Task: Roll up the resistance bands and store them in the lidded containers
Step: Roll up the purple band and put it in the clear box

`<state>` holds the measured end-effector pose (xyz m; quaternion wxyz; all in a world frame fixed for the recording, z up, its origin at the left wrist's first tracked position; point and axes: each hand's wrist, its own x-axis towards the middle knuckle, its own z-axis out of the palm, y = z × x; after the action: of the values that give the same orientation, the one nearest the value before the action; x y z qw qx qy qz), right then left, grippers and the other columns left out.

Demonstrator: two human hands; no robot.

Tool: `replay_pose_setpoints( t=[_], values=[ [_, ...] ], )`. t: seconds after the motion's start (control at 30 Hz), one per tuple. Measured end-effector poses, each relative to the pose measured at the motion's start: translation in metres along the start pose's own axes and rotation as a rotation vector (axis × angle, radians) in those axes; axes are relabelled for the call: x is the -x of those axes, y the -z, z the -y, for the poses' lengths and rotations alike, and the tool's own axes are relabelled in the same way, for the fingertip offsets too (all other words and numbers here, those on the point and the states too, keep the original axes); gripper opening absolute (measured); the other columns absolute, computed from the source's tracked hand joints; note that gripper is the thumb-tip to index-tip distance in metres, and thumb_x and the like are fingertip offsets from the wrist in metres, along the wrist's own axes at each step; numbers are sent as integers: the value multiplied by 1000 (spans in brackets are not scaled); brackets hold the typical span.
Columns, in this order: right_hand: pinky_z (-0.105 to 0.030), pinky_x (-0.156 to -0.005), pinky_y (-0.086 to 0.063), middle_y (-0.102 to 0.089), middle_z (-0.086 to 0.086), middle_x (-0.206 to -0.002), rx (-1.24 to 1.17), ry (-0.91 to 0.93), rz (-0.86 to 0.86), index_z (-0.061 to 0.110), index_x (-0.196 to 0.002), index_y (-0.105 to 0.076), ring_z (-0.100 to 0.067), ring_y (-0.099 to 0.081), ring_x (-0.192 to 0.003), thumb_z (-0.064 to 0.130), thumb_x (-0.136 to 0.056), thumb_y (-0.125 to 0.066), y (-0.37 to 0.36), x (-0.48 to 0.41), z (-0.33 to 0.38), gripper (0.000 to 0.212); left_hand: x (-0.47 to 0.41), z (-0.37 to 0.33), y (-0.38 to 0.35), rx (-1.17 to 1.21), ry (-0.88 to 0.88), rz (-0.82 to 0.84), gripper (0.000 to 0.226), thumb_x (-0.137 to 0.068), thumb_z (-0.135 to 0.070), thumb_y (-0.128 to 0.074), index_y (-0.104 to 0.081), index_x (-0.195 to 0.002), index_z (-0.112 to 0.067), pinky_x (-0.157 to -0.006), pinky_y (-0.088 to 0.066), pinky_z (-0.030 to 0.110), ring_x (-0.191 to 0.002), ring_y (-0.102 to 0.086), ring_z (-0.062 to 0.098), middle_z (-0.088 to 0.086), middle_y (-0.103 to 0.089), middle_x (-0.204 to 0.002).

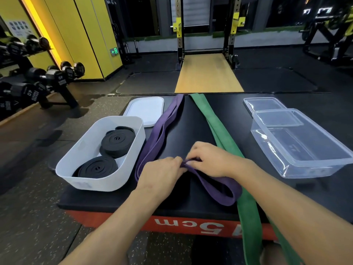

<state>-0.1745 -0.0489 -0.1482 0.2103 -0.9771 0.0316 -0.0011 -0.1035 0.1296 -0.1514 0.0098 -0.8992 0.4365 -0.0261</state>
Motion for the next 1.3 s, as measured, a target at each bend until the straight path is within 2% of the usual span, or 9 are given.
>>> replay_pose_setpoints(
  t=[0.2, 0.3, 0.43, 0.67, 0.8, 0.93, 1.07, 1.23, 1.3],
  values=[
    [-21, -67, -46, -70, 10, -75, -201, -244, 233, 25, -95, -71, -6, -62, -69, 29, -88, -74, 29, 27, -13, 8, 3, 11, -1, 15, 94, -4, 32, -110, -49, -35, -52, -111, -23, -66, -37, 39, -101, -65, 30, 0, -57, -116],
    [-27, -70, -52, -74, 0, -77, -315, -286, 237, 17, -99, -69, -12, -68, -69, 17, -92, -68, 34, 26, -14, 7, -2, 10, -1, -12, 134, 16, 34, -112, -46, -34, -53, -116, -18, -66, -39, 41, -101, -64, 29, 2, -50, -119],
    [-20, -55, -43, -67, 2, -74, -264, -337, 198, 19, -108, -59, -10, -64, -61, 14, -100, -57, 27, 19, -14, 10, 0, 8, 0, 13, 158, 82, 32, -112, -44, -33, -51, -117, -17, -69, -39, 41, -102, -67, 34, 5, -56, -119],
    [-24, -66, -47, -66, -3, -79, -524, -421, 213, 4, -105, -69, -14, -64, -70, 10, -90, -57, 39, 25, -20, 20, 6, 30, -3, -13, 159, 76, 31, -111, -45, -35, -50, -114, -18, -71, -39, 40, -104, -68, 36, 5, -60, -116],
    [-22, -57, -50, -65, 2, -75, -430, -482, 223, 16, -93, -68, -12, -59, -68, 10, -86, -76, 43, 24, -19, 12, 5, 31, -3, -6, 155, 75, 30, -111, -44, -37, -51, -113, -18, -72, -39, 40, -104, -67, 36, 5, -61, -117],
    [-28, -58, -59, -72, -3, -66, -141, -572, 19, 20, -86, -62, -17, -66, -48, 8, -85, -66, 30, 15, -14, 13, 7, 29, -2, 16, 119, 98, 29, -111, -47, -36, -47, -107, -21, -72, -38, 40, -105, -66, 36, 4, -60, -115],
    [-35, -69, -55, -65, -3, -82, 232, -472, -85, 18, -94, -55, -28, -66, -75, 13, -86, -60, 29, 19, 2, 10, 6, 36, -2, 13, 64, 125, 30, -110, -46, -37, -48, -108, -18, -75, -41, 41, -107, -65, 36, 5, -60, -118],
    [-32, -64, -51, -69, 0, -66, 158, -413, 287, 19, -85, -51, -17, -70, -50, 31, -87, -71, 49, 32, 16, 23, 3, 41, 1, -4, 0, 158, 28, -111, -45, -36, -46, -112, -19, -80, -44, 42, -110, -63, 36, 5, -61, -122],
    [-30, -61, -48, -69, 0, -67, 142, -388, 317, 20, -84, -50, -16, -69, -48, 33, -86, -74, 54, 32, 16, 28, 2, 41, 2, -4, -14, 144, 25, -110, -44, -38, -45, -113, -20, -79, -44, 42, -110, -64, 37, 5, -62, -123]
  ],
)
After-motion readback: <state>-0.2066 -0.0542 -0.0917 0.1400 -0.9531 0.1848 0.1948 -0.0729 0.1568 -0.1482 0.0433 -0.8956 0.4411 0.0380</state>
